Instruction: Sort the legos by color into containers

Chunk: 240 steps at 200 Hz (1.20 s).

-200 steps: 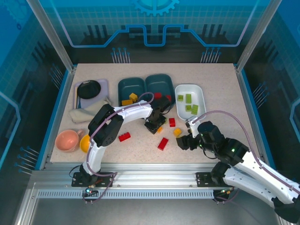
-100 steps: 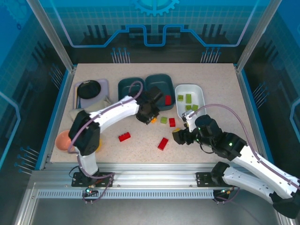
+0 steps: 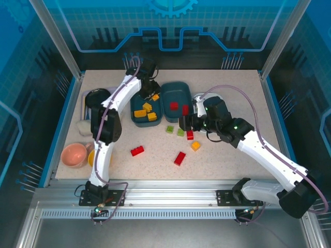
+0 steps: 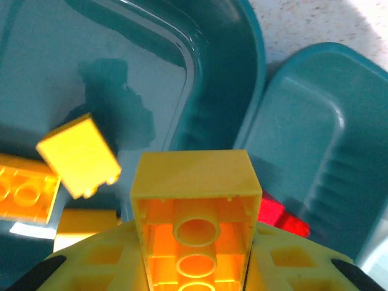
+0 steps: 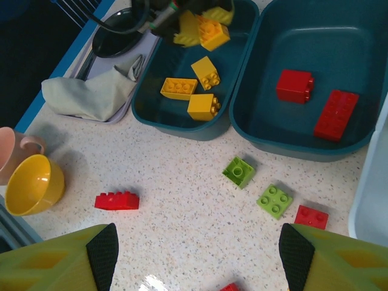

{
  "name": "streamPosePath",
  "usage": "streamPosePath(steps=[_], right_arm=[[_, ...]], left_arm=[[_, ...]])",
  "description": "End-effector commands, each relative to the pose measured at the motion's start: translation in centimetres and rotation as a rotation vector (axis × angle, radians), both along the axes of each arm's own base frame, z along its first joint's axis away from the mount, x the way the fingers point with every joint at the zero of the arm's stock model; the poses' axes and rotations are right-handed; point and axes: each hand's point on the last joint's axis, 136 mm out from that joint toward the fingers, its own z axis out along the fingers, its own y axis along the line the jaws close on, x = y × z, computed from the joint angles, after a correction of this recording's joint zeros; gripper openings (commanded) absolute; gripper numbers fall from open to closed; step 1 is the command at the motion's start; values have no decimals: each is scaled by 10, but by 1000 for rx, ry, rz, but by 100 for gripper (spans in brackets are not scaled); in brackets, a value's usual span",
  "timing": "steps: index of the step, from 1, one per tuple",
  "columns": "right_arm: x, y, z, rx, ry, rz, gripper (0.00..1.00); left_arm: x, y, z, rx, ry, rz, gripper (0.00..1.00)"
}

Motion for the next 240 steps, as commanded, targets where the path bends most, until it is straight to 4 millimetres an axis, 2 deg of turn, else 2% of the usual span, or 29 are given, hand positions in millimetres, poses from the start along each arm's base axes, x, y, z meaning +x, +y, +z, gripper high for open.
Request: streamPosePath(steps=[1, 22, 36, 51, 64, 78, 105, 133, 161, 187, 208, 240], right_arm=[[8, 4, 16, 50, -1, 0, 73], [11, 2, 10, 41, 17, -10, 73], [11, 2, 5, 36, 28, -11, 73], [11, 3, -1, 29, 38, -10, 73], [10, 1, -8, 11, 49, -9, 73], [9, -2, -15, -19, 55, -8, 73], [6, -9, -26, -110, 41, 8, 73], [3, -6, -41, -244, 24, 72, 73], [1, 13, -69, -373, 62, 164, 72], [6, 30, -99, -461, 128, 195, 72], [16, 41, -121, -522, 184, 166, 73], [37, 58, -140, -459, 260, 29, 75]], left_arm=[[-4, 1, -10, 5, 60, -76, 26], [-6, 11, -29, 20, 112, -51, 25], [-7, 11, -37, 10, 123, -53, 26], [-6, 3, -41, -25, 121, -75, 35], [-6, 2, -38, -29, 122, -82, 47], [-6, 4, -26, -20, 106, -81, 56], [-10, 8, 7, -18, 61, -75, 66], [-24, 8, 61, -46, -32, -70, 69], [-62, 9, 102, -72, -109, -77, 73], [-115, 11, 108, -119, -145, -82, 75], [-164, 17, 91, -133, -140, -79, 76], [-230, 27, 60, -141, -113, -68, 77]])
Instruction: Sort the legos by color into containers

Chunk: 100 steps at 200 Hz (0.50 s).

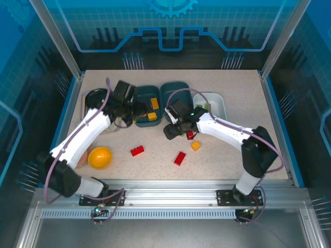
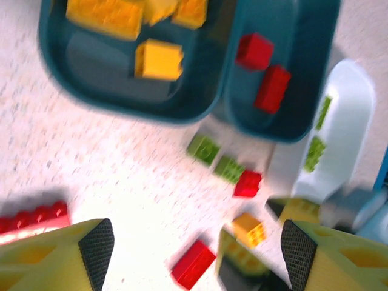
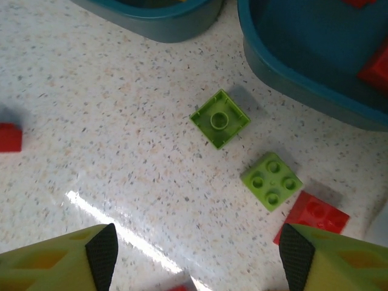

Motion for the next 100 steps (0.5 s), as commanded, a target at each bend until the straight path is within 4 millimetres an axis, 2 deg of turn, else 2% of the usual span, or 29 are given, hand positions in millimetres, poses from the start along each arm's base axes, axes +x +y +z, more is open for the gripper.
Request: streamPosePath(steps=[1, 21, 44, 84, 100], right_arm=[[13, 10, -2, 15, 13, -130, 75], [23, 20, -12, 35, 40, -228, 74], [33, 26, -19, 52, 26, -328, 72], [34, 14, -42, -6, 63, -503, 67], [35, 16, -51, 13, 69, -523, 66]], left_arm=[[-31, 1, -26, -23, 31, 29, 77], [-61, 8, -39, -22, 37, 44, 78], [-80, 14, -39, -27, -11, 41, 82], [-95, 24, -23, -56, -130, 16, 88], [-99, 27, -18, -66, -156, 17, 89]])
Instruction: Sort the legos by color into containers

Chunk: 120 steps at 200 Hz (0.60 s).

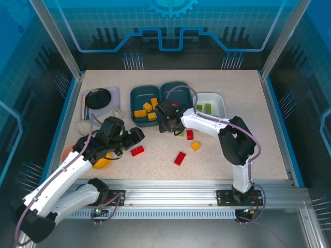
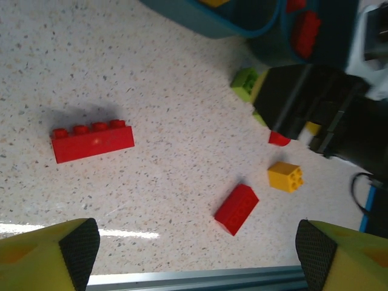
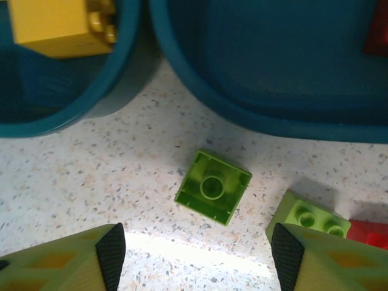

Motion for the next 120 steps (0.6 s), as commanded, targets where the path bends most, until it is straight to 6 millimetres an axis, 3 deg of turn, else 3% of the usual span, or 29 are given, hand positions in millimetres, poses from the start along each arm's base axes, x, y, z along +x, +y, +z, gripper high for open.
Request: streamPosePath(steps=[1, 120], right_arm=[[-2, -3, -12, -8, 13, -114, 66], [14, -1, -42, -53, 23, -196, 55]], left_arm=[[-1, 5, 3, 2, -53, 10, 89], [-7, 2, 12, -8, -60, -35, 89]])
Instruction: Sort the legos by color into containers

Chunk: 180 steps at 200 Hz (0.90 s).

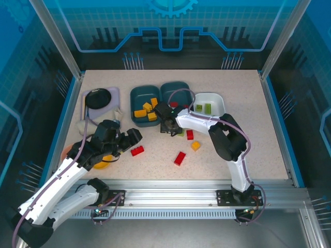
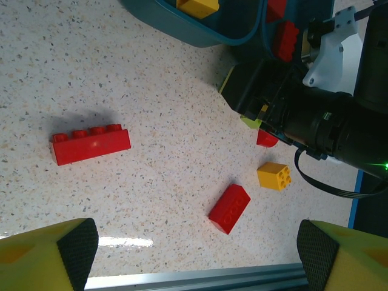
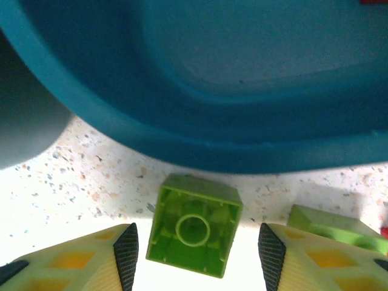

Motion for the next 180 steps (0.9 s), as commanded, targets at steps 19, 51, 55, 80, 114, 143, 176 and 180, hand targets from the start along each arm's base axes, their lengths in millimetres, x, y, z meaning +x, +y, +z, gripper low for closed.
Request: streamPosePath(steps=[19, 51, 55, 80, 114, 143, 176, 180], right_arm=[[7, -1, -13, -30, -3, -38, 52], [11, 0, -17, -29, 9, -39, 45], [11, 0, -18, -31, 9, -36, 42], [9, 1, -14, -25, 5, -25, 31], [-5, 2, 7, -5, -27, 14, 24], [-24, -8, 47, 25, -82, 58, 22], [-35, -51, 94, 27, -162, 72, 22], [-34, -60, 98, 18, -168, 68, 22]], left_arm=[[-1, -4, 6, 0, -17, -35, 89], [-1, -5, 4, -9, -11, -34, 89], [-1, -5, 3, -8, -11, -34, 89], [-1, -5, 3, -10, -12, -32, 88], [0, -8, 4, -16, -18, -46, 88], [8, -26, 17, -47, -60, -117, 88], [24, -59, 40, -88, -107, -215, 88], [26, -63, 44, -91, -115, -228, 88]])
